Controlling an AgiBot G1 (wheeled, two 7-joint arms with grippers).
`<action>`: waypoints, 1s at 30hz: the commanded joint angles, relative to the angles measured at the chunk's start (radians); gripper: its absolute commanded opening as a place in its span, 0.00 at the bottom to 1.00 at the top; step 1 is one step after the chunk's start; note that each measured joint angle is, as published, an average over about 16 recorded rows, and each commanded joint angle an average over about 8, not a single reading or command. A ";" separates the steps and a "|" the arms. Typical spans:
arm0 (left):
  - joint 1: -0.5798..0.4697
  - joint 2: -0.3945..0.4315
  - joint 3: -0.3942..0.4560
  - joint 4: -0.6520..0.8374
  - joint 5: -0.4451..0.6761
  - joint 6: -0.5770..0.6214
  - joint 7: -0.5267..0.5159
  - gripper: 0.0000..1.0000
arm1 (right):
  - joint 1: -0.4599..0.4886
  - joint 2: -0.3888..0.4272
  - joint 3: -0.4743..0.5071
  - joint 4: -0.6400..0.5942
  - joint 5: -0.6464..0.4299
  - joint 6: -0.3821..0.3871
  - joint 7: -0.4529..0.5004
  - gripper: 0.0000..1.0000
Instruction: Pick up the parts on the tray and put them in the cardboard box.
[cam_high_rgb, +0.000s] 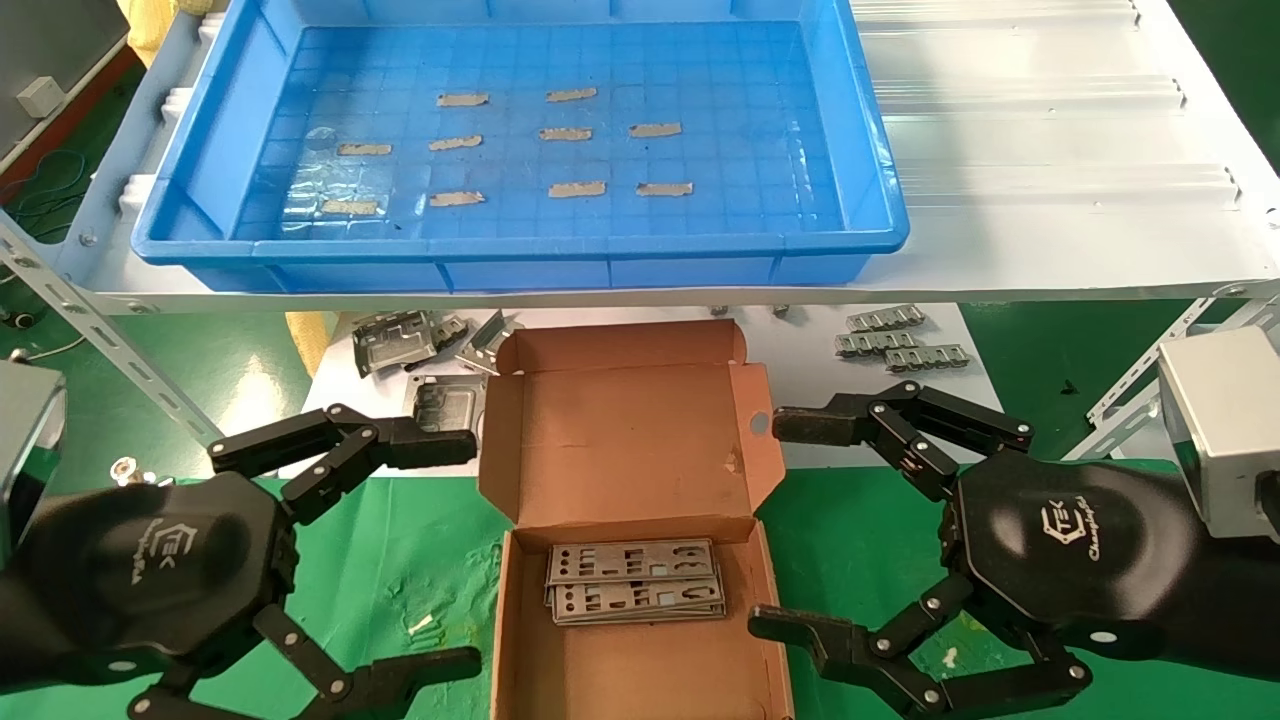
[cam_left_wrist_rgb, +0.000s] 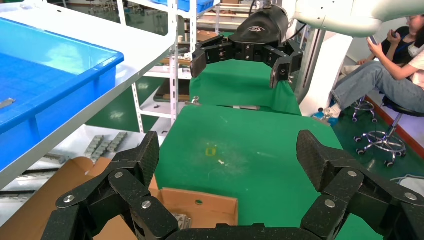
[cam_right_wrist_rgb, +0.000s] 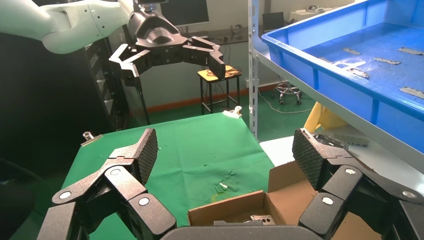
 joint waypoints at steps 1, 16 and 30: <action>0.000 0.000 0.000 0.000 0.000 0.000 0.000 1.00 | 0.000 0.000 0.000 0.000 0.000 0.000 0.000 1.00; 0.000 0.000 0.000 0.000 0.000 0.000 0.000 1.00 | 0.000 0.000 0.000 0.000 0.000 0.000 0.000 1.00; 0.000 0.000 0.000 0.000 0.000 0.000 0.000 1.00 | 0.000 0.000 0.000 0.000 0.000 0.000 0.000 1.00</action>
